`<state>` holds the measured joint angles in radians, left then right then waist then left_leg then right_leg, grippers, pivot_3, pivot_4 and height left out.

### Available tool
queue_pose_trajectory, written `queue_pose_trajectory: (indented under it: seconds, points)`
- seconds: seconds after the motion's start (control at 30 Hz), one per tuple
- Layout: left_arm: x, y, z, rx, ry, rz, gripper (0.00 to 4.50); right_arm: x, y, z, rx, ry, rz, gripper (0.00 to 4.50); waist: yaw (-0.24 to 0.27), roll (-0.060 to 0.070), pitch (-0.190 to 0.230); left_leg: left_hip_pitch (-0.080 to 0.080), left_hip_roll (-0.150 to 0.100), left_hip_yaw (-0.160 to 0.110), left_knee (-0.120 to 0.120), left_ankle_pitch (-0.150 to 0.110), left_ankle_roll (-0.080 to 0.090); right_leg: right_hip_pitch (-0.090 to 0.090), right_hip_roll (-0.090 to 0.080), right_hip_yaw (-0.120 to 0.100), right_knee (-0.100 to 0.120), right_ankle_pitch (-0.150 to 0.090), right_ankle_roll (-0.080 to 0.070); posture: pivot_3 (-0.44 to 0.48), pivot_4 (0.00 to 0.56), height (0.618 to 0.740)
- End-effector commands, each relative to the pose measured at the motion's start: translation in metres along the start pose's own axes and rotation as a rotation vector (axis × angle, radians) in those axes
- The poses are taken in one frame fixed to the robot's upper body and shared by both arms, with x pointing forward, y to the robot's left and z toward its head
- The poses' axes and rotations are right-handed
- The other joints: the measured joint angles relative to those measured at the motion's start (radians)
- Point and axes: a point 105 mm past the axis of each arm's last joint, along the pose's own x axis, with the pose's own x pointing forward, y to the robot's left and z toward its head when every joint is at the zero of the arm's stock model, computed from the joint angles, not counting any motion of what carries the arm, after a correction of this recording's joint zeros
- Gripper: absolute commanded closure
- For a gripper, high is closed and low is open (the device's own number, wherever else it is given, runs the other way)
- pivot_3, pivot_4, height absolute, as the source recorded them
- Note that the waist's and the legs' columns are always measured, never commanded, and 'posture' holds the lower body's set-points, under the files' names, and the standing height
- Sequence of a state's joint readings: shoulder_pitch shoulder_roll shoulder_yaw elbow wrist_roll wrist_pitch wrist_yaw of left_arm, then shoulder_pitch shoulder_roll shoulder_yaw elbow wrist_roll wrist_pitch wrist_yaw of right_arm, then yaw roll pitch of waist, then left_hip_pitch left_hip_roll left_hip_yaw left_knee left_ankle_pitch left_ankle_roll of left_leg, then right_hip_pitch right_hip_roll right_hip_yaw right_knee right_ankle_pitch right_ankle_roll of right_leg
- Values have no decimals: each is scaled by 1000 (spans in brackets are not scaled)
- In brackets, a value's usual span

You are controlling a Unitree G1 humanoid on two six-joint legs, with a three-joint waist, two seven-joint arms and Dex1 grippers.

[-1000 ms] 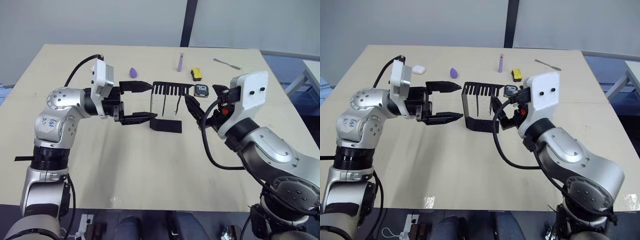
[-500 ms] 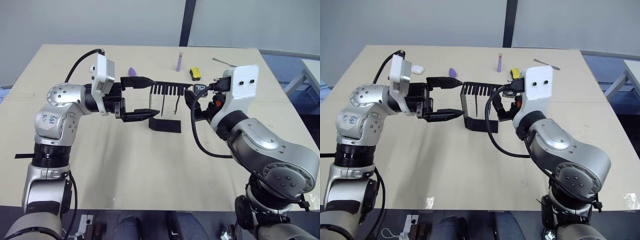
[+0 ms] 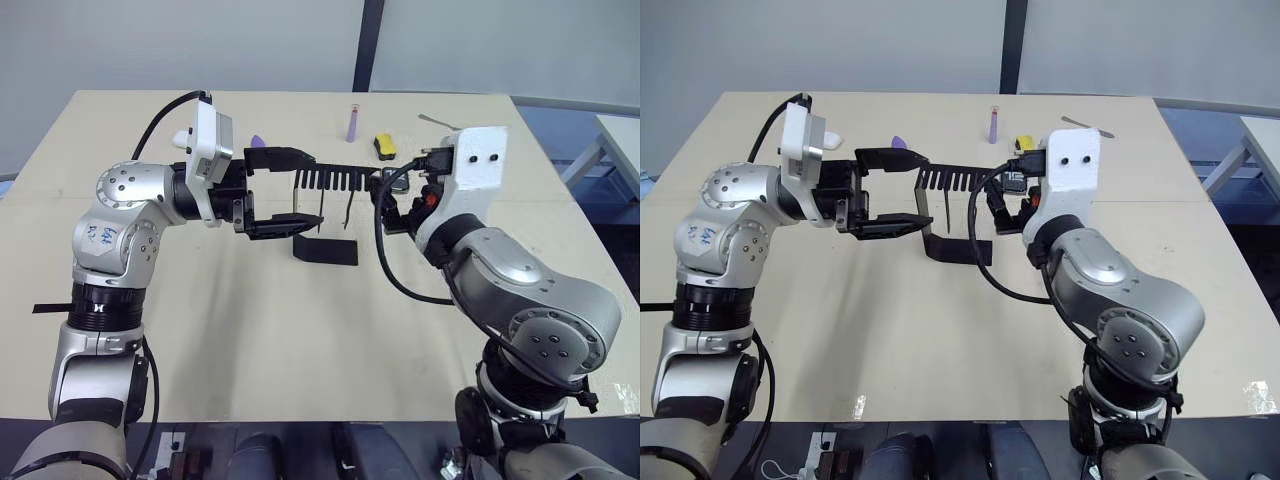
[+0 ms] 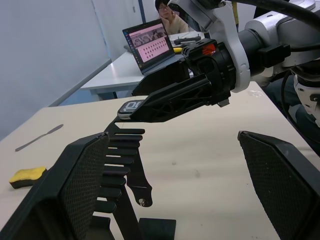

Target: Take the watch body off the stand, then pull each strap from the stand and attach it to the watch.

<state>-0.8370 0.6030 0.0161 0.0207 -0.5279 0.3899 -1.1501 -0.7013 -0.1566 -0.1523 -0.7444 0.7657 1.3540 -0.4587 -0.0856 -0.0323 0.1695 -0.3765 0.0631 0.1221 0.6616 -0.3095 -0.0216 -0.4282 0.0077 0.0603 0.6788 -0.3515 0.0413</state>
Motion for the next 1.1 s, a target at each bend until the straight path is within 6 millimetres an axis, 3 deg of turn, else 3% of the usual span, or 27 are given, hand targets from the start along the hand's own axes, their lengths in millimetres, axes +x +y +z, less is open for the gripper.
queue_pose_trajectory:
  seconds: [0.03, 1.1]
  points:
    - [-1, 2, 11, 50, -12, 9, 53, -1, 7, 10, -7, -43, 28, 0, 0, 0, 0, 0, 0, 0, 0, 0, 0, 0, 0, 0, 0, 0, 0, 0, 150, 740]
    - [-5, 1, 12, 65, -3, 41, 53, 6, 9, 8, -28, -39, 54, 0, -1, 0, 0, 0, 0, 0, 0, 0, 0, 0, 0, 0, 0, 0, 0, 0, 150, 740]
